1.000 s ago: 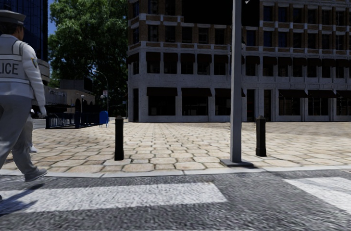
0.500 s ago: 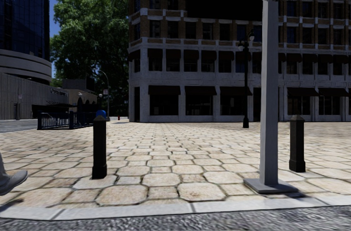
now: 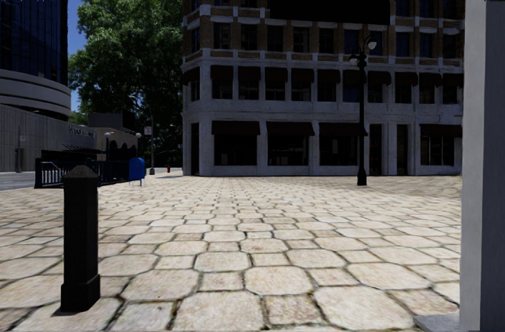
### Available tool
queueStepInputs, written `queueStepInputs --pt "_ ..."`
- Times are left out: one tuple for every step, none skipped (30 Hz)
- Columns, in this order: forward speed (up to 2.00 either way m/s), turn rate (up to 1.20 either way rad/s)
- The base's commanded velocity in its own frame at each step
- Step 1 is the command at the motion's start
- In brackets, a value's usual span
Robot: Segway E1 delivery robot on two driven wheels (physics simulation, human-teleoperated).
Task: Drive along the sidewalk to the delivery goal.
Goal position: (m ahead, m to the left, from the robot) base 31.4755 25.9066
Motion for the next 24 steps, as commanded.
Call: queueStepInputs --pt "1.66 0.00" --pt "1.61 0.00" --pt "1.55 0.00" --pt "1.51 0.00" --pt "1.51 0.00" --pt "1.50 0.00" --pt "1.50 0.00" --pt "1.50 0.00" --pt "1.50 0.00" --pt "1.50 0.00" --pt "1.47 0.00" --pt "1.42 0.00" --pt "1.40 0.00" --pt "1.40 0.00" --pt "1.38 0.00" --pt "1.32 0.00" --pt "1.28 0.00" --pt "1.27 0.01" --pt "1.27 0.01" --pt "1.27 0.03" --pt "1.27 0.05" --pt "1.27 0.08" --pt "1.27 0.10" --pt "1.27 0.10"
